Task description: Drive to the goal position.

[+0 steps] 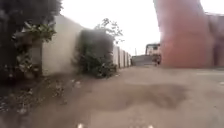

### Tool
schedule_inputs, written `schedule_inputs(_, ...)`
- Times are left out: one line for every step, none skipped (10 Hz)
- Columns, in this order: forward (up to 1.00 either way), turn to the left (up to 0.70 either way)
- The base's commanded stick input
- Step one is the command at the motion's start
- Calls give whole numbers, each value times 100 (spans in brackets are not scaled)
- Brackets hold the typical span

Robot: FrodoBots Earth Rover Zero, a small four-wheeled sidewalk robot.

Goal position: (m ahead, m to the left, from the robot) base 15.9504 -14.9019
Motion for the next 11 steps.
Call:
schedule_inputs(100,-33)
schedule_inputs(100,-33)
schedule_inputs(100,-33)
schedule_inputs(100,-33)
schedule_inputs(100,-33)
schedule_inputs(100,-33)
schedule_inputs(100,-16)
schedule_inputs(100,7)
schedule_inputs(100,7)
schedule_inputs(100,7)
schedule_inputs(100,7)
